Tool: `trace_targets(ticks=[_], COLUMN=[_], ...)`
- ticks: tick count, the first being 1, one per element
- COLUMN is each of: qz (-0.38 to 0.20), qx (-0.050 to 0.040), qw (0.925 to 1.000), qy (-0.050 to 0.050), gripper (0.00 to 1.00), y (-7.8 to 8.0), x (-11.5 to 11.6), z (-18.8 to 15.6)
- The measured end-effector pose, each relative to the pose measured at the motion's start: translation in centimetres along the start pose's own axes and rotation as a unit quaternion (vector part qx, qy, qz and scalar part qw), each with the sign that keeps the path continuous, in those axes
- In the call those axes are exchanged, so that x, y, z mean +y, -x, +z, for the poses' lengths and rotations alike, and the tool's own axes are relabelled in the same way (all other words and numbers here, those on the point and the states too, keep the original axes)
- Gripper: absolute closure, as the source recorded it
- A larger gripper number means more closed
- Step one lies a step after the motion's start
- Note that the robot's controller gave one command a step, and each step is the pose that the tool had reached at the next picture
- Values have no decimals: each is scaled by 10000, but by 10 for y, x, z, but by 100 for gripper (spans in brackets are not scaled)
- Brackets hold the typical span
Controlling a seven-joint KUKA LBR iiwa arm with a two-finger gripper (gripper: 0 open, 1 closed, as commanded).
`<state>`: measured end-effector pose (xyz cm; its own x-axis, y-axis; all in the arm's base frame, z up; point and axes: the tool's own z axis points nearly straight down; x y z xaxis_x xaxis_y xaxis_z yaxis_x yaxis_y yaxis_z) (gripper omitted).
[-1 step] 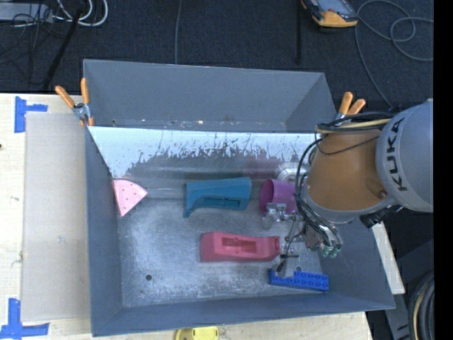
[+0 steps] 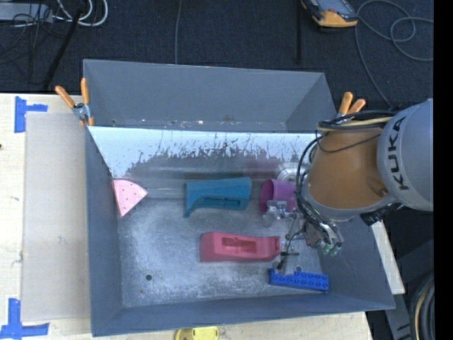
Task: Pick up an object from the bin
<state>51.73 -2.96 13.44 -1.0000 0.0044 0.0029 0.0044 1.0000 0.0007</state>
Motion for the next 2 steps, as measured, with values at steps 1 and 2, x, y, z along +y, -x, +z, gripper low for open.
trace_targets(ticks=[1, 2], qz=[243, 342], qx=[-45, -22], qw=[9997, 9994], qy=[-1, -12], gripper=[0, 0], y=[-29, -30], x=[-3, 35], z=[44, 63])
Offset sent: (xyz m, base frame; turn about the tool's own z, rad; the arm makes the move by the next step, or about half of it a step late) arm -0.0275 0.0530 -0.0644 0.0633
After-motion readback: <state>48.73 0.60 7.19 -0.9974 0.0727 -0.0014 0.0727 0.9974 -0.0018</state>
